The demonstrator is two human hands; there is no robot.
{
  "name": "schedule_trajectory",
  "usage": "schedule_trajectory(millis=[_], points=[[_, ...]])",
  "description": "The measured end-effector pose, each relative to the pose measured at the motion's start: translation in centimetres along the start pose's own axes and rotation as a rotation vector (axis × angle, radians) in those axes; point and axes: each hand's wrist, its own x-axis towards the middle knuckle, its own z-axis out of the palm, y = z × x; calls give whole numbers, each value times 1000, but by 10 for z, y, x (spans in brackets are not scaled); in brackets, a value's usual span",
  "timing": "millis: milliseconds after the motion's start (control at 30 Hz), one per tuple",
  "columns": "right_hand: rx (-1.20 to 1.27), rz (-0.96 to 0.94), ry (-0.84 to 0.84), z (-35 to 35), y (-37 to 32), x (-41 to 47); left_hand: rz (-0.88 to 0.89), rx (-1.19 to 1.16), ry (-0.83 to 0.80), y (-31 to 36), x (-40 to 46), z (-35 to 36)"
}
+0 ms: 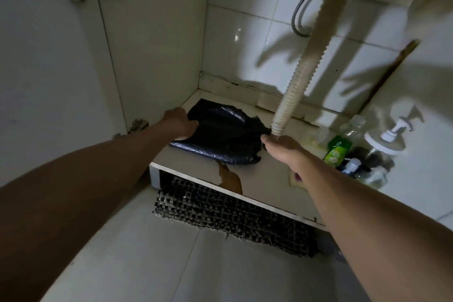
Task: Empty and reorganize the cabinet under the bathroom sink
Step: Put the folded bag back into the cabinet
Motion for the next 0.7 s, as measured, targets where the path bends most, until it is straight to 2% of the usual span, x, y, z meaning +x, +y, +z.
schedule_trajectory(millis=[233, 400, 700], points=[[-166, 4, -183, -41, -28, -71, -20, 146, -133, 29, -95, -60], [-257, 25, -249, -85, -48, -136, -73, 225, -223, 45, -154, -103], [-239, 120, -332, -157, -61, -204, -147, 105, -306, 76, -231, -183]])
